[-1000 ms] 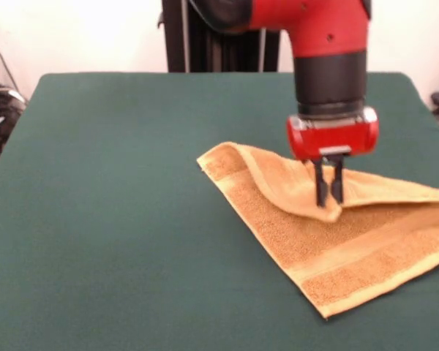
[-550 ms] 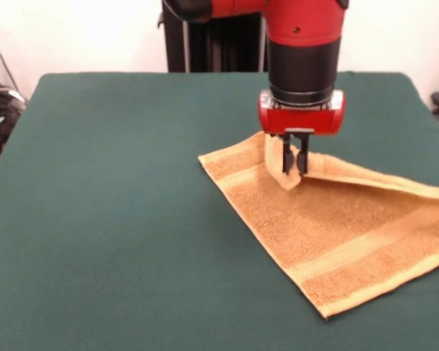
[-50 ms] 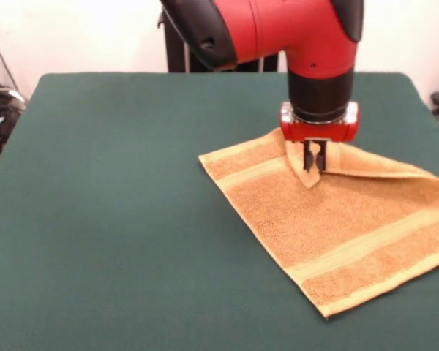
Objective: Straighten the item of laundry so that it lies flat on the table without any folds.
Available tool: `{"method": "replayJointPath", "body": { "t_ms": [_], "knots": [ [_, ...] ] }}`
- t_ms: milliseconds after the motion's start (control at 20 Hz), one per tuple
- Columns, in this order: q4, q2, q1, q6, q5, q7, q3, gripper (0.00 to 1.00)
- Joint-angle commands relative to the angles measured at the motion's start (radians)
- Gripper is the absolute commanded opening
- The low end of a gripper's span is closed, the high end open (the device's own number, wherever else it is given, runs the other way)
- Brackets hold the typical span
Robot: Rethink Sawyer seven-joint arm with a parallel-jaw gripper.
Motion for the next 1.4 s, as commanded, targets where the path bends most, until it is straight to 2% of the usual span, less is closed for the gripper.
{"method": "replayJointPath", "body": {
  "t_ms": [50, 150, 750, 1000, 1400],
  "knots": [
    [0.008, 0.051, 0.078, 0.174, 0.091, -0.132, 0.089, 0.00],
    [0.012, 0.043, 0.084, 0.179, 0.101, -0.125, 0.086, 0.00],
    [0.120, -0.127, 0.149, 0.340, 0.240, -0.004, 0.038, 0.00],
    [0.131, -0.093, 0.164, 0.332, 0.253, 0.005, 0.012, 0.00],
    [0.052, 0.048, 0.193, 0.297, 0.212, -0.002, -0.047, 0.00]
  ]
}}
